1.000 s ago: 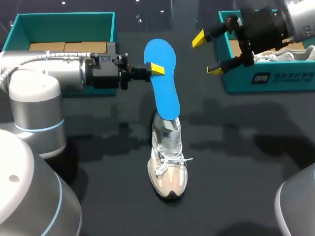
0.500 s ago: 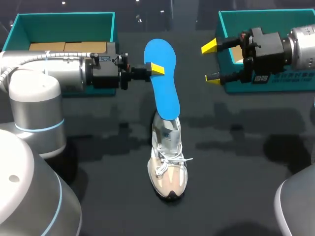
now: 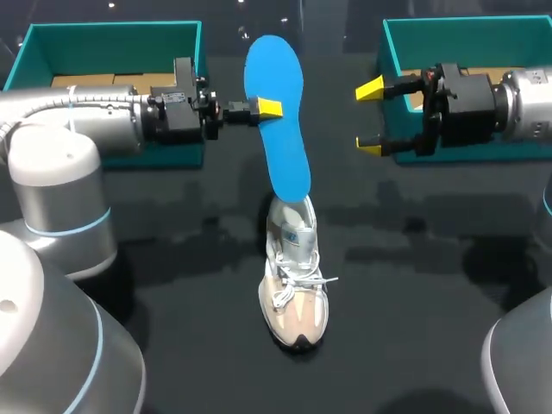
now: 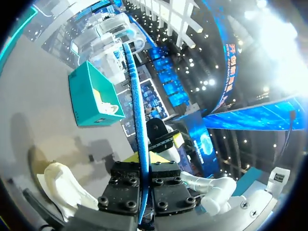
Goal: Take the shoe out of the shoebox, open the shoe tongue, remove and reinsert the insole, then place the shoe into the shoebox
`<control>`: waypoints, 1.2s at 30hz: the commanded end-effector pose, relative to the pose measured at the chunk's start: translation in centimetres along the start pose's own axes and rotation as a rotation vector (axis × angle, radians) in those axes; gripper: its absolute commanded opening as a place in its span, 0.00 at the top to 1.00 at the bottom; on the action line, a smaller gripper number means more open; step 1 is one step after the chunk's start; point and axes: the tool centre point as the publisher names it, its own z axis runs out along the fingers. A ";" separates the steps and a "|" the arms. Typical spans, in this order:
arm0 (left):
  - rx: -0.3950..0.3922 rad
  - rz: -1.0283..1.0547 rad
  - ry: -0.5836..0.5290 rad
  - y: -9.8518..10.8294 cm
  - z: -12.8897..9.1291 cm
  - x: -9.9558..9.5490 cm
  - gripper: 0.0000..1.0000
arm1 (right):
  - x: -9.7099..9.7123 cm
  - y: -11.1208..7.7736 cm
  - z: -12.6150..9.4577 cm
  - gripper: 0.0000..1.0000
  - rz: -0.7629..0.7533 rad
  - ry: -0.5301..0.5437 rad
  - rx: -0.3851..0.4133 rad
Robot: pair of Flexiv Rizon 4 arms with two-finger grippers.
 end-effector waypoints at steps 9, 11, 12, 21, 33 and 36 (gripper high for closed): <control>0.091 0.594 0.019 -0.1 -1.7 1.4 1.00 | -1.0 0.3 0.2 0.00 -0.002 0.049 -0.001; 0.058 0.724 0.049 0.1 -2.0 1.3 1.00 | -1.0 0.3 0.2 0.00 -0.002 0.049 -0.001; 0.087 0.802 0.058 0.2 -2.1 1.0 1.00 | -1.0 0.3 0.2 0.00 -0.002 0.049 -0.001; 0.087 0.802 0.058 0.2 -2.1 1.0 1.00 | -1.0 0.3 0.2 0.00 -0.002 0.049 -0.001; 0.134 1.299 0.117 1.6 -2.8 2.5 1.00 | -1.0 0.3 0.2 0.00 -0.002 0.049 -0.001; 0.146 1.516 0.088 2.1 -3.0 2.8 1.00 | -1.0 0.3 0.2 0.00 -0.002 0.049 -0.001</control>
